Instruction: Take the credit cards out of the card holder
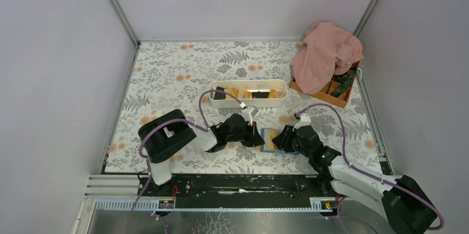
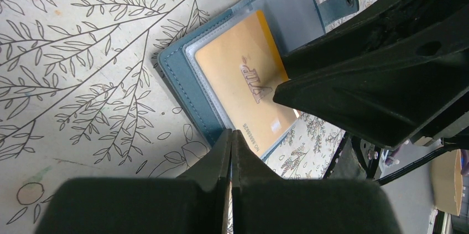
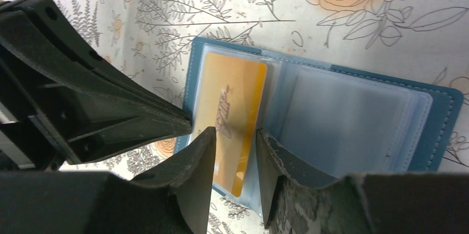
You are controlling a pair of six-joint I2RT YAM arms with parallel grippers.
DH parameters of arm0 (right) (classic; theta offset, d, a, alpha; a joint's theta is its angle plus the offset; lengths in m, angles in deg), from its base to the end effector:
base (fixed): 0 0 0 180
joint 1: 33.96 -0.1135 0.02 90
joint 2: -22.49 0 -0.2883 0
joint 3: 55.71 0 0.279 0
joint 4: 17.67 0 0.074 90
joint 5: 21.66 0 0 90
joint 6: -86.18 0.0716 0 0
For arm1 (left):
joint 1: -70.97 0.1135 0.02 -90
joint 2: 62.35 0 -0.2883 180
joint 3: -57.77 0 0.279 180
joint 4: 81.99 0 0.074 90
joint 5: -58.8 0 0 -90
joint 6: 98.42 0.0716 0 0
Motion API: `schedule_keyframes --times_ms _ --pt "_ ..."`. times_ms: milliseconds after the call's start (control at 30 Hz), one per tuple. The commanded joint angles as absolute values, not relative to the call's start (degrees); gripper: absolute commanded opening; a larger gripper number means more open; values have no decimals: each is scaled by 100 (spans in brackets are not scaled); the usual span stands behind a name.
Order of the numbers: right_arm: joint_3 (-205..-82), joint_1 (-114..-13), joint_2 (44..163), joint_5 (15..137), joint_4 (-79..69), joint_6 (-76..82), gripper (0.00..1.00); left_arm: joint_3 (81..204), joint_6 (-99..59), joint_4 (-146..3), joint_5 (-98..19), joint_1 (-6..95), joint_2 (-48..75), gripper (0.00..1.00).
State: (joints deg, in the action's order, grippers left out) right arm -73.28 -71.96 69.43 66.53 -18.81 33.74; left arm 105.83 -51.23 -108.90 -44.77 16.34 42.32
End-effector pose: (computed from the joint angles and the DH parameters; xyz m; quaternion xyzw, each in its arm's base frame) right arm 0.1547 0.1180 0.1185 0.0048 0.8581 0.3037 0.4140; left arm 0.2012 -0.3125 0.0883 0.1474 0.8480 -0.4422 0.2523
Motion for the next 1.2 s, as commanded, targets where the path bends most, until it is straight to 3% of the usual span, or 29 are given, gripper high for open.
schedule_keyframes --times_ms 0,267,733,1167 --pt "-7382 -7155 6847 7034 -2282 3477 40 10385 -4960 -10170 -4335 1601 4315 0" --pt "-7505 -7153 6575 7236 -2268 3483 38 10434 -4963 -10175 -4358 1598 4348 0" --pt "-7340 -7149 7851 8037 -3928 3990 37 10373 -4986 -10242 -4352 1599 4366 0" --pt "-7188 -7149 7676 8181 -3894 4022 37 10429 -5000 -10324 -4418 1599 4488 0"
